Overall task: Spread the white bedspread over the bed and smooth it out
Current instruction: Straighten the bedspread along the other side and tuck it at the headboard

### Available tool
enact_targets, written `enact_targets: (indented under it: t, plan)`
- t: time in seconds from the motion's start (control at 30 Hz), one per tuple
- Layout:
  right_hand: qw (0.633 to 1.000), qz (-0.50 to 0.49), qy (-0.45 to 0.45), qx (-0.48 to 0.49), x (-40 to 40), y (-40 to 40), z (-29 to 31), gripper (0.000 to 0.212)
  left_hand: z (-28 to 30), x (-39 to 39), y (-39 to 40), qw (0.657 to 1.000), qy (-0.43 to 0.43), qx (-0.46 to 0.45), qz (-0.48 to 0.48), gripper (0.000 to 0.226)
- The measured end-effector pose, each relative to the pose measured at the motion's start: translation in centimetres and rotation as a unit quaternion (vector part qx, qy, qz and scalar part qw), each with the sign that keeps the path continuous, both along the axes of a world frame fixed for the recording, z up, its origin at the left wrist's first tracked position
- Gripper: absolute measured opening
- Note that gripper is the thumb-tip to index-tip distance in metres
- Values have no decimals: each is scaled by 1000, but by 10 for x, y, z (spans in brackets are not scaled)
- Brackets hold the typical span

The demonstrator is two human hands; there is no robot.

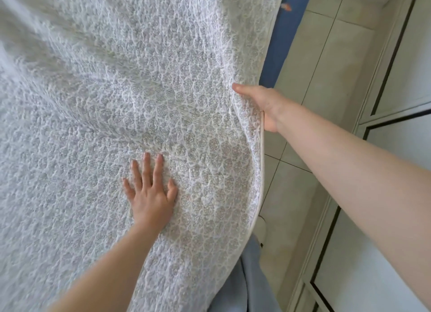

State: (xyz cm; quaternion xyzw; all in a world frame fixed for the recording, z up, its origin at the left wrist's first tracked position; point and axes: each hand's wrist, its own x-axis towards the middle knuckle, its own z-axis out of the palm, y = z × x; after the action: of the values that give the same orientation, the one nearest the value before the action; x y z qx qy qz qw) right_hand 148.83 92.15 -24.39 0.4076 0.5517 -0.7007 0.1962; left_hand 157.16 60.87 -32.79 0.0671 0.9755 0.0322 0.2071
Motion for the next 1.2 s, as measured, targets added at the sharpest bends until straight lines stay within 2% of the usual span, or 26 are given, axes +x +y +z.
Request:
enact_targets:
  t: [0.17, 0.23, 0.33, 0.4, 0.5, 0.63, 0.73, 0.77, 0.83, 0.9, 0.97, 1.07, 1.1, 1.2]
  plan:
    - [985, 87, -48, 139, -22, -17, 1, 92, 8, -20, 5, 998, 12, 64, 10, 67]
    - [985, 104, -48, 131, -29, -26, 2, 95, 10, -38, 14, 996, 22, 84, 15, 65]
    - [991, 103, -52, 63, -42, -42, 8, 99, 8, -67, 29, 994, 21, 104, 18, 64]
    - [993, 86, -41, 67, -51, -52, 7, 85, 5, -78, 34, 996, 13, 88, 7, 65]
    - [995, 48, -17, 83, -63, -66, 2, 53, 0, -79, 35, 999, 11, 45, -7, 64]
    - [999, 1, -16, -51, -81, -75, 9, 56, 0, -81, 35, 999, 12, 33, -6, 66]
    - [996, -63, 45, -38, -73, -55, 5, 23, 3, -78, 34, 998, 16, 67, -8, 64]
    - [993, -101, 62, -18, -66, -47, 2, 21, 3, -77, 33, 997, 17, 71, -18, 63]
    - [989, -132, 52, 52, -48, -41, -5, 26, 3, -76, 31, 998, 13, 55, -40, 61]
    - [989, -114, 4, 96, -51, -37, -15, 27, 1, -77, 30, 998, 8, 39, -45, 62]
    - [991, -96, -44, 78, -70, -32, -15, 27, 2, -77, 31, 998, 1, 32, -47, 63]
    - [998, -41, -57, 0, -95, -34, -6, 69, 5, -80, 32, 998, -13, 42, -41, 66]
    - [999, -23, -46, -13, -102, -39, -2, 72, 7, -84, 33, 998, -11, 49, -35, 66]
    - [998, -66, -5, 23, -113, -48, -5, 51, 9, -115, 43, 997, 4, 80, -1, 64]
